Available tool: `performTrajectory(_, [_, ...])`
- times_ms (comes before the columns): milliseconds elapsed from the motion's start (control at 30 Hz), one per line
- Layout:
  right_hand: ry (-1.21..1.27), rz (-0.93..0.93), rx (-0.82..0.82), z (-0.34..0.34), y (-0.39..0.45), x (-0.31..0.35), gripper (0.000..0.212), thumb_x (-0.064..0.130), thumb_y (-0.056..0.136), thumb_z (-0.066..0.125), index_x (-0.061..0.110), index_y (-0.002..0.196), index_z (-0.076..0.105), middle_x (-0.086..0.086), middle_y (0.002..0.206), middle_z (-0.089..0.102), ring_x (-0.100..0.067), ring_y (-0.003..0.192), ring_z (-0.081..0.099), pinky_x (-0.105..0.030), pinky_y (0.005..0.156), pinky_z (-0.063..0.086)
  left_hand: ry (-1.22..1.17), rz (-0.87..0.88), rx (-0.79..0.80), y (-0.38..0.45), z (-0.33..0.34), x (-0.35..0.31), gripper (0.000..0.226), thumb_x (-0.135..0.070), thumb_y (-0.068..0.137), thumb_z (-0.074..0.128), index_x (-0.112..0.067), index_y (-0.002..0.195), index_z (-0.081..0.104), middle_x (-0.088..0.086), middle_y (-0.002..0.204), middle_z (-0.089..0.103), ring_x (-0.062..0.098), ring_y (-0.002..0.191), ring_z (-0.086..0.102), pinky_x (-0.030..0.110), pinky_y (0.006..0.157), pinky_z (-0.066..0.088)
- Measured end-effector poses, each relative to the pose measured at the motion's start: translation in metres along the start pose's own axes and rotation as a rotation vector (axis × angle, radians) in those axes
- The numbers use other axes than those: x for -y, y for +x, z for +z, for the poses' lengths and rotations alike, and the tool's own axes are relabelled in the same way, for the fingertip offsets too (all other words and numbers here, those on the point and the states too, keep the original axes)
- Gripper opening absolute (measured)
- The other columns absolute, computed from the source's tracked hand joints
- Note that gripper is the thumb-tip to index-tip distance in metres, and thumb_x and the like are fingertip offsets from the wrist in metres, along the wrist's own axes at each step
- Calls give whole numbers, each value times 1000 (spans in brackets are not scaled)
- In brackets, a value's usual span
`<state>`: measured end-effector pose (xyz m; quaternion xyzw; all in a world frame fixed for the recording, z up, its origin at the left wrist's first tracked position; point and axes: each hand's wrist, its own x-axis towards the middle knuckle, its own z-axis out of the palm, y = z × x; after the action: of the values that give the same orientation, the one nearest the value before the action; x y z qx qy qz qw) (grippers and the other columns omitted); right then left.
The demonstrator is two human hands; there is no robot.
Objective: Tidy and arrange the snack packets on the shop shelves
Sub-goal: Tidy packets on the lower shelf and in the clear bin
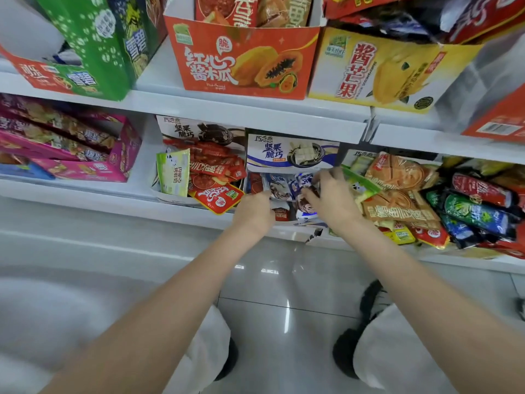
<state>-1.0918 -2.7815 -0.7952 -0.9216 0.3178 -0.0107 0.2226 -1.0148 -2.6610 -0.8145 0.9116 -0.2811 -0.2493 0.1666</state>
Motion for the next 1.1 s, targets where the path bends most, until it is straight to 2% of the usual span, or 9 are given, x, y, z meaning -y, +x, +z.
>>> performTrajectory(167, [-77, -81, 274, -3, -3, 0, 60, 35, 85, 62, 8, 134, 42, -17, 140, 29, -35, 133, 29, -43, 112, 26, -227, -15, 72, 6, -3, -3, 55, -2, 89, 45, -18, 141, 37, 13, 135, 51, 30, 122, 48, 34, 98, 42])
performTrajectory(333, [-46, -100, 258, -14, -2, -8, 56, 22, 87, 61, 8, 137, 40, -16, 136, 41, -30, 127, 38, -31, 103, 31, -501, -117, 143, 11, -6, -8, 55, 4, 88, 41, -18, 139, 41, 15, 136, 47, 32, 119, 50, 39, 100, 45])
performTrajectory(433, [55, -93, 158, -16, -5, -12, 51, 14, 87, 61, 16, 135, 43, -16, 131, 42, -31, 121, 43, -31, 101, 34, -512, -116, 52, 10, -3, -13, 40, 0, 90, 46, -10, 129, 53, 16, 132, 53, 31, 118, 51, 34, 101, 43])
performTrajectory(567, [-5, -129, 67, -5, -11, -19, 35, 12, 91, 55, 10, 126, 57, -14, 127, 44, -28, 113, 49, -27, 101, 33, -392, -71, -176, 5, -11, -11, 28, -4, 91, 50, -7, 115, 64, 10, 125, 60, 24, 112, 56, 24, 90, 41])
performTrajectory(700, [-85, -151, 78, 8, -6, -9, 34, 18, 93, 53, 7, 124, 57, -15, 125, 42, -31, 111, 49, -36, 101, 40, -299, 65, -339, -16, -13, 1, 23, 0, 87, 52, -5, 103, 67, 7, 111, 60, 15, 86, 57, 12, 74, 35])
performTrajectory(767, [-153, -156, 110, 14, -2, -2, 36, 23, 93, 52, 9, 126, 55, -15, 127, 39, -33, 117, 43, -40, 101, 38, -269, 120, -382, -28, -12, 10, 19, 0, 85, 54, -6, 99, 64, 0, 100, 52, 4, 68, 46, 12, 69, 32])
performTrajectory(867, [-177, -160, 44, 11, -5, 1, 35, 25, 94, 47, 11, 126, 55, -15, 131, 41, -36, 121, 35, -41, 102, 31, -230, 252, -456, -44, -11, 18, 19, 5, 80, 56, -5, 95, 61, -1, 92, 49, 11, 70, 47, 24, 71, 43])
performTrajectory(967, [169, -197, -107, 3, -20, 3, 30, 12, 94, 46, 8, 121, 59, -16, 113, 59, -29, 105, 53, -37, 94, 41, -165, 413, -449, -55, -7, 17, 22, 9, 76, 57, -5, 93, 57, 3, 86, 55, 16, 77, 51, 28, 70, 45])
performTrajectory(1100, [431, -125, 259, 5, -33, 6, 46, 4, 95, 41, 21, 137, 39, -14, 92, 67, -17, 68, 64, -23, 61, 54, -324, 336, -238, -55, -1, 19, 22, 0, 82, 61, -15, 92, 48, -5, 86, 58, 9, 79, 58, 25, 76, 51])
